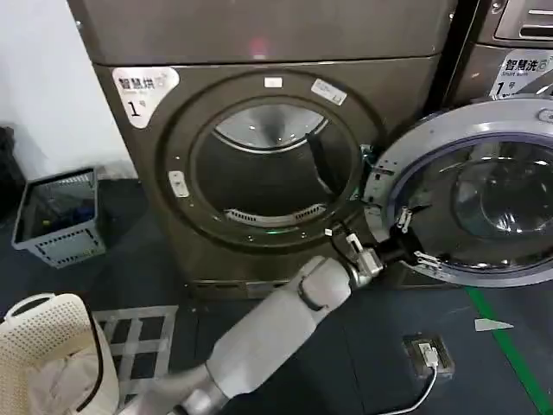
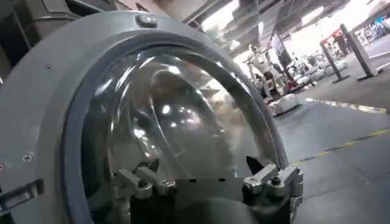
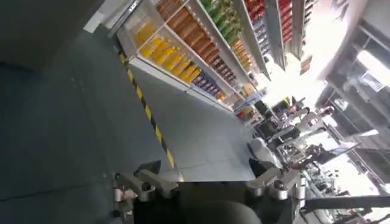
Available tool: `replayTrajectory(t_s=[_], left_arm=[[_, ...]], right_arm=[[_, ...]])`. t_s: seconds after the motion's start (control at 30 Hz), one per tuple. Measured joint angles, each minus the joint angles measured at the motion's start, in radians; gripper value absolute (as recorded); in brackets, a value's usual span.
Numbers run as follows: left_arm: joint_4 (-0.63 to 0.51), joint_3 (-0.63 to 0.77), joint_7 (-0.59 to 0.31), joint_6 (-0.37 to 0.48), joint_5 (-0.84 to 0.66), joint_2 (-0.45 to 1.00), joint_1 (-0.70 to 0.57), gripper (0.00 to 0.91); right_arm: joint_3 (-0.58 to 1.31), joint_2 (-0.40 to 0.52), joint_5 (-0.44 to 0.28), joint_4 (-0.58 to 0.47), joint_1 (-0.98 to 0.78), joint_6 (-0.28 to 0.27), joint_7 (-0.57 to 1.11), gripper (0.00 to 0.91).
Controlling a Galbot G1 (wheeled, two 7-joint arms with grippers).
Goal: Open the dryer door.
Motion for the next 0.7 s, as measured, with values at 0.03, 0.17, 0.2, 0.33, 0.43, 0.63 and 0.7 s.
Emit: replayTrajectory(t_s=[0.03, 0.17, 0.2, 0.33, 0.43, 0.63, 0.7], left_arm=[[0.002, 0.000, 0.000, -0.001, 0.000, 0.000, -0.001, 0.907], [0.011, -0.001, 0.003, -0.007, -0.001, 0.000, -0.003, 0.907], [0.012, -0.001, 0.003, -0.009, -0.001, 0.000, -0.003, 0.907], [0.015, -0.001, 0.003, -0.007, -0.005, 0.000, -0.008, 0.907], [0.015, -0.001, 0.005, -0.008, -0.007, 0.000, -0.009, 0.907], [-0.013, 0.010, 0.038, 0.001, -0.033, 0.000, -0.008, 0.907], [-0.033, 0.021, 0.054, 0.010, -0.058, 0.000, -0.006, 0.907]], right_arm=[[0.000, 0.000, 0.000, 0.000, 0.000, 0.000, 0.000, 0.907], [-0.003, 0.001, 0.003, 0.001, 0.001, 0.000, -0.002, 0.907], [-0.004, 0.001, 0.004, 0.001, 0.001, 0.000, -0.002, 0.907], [-0.009, 0.001, 0.004, 0.001, 0.003, -0.001, -0.003, 0.907], [-0.011, 0.001, 0.004, 0.001, 0.004, -0.002, -0.003, 0.907], [-0.011, -0.002, 0.007, 0.000, 0.004, -0.007, -0.003, 0.907], [-0.011, -0.003, 0.008, 0.000, 0.004, -0.009, -0.003, 0.907]])
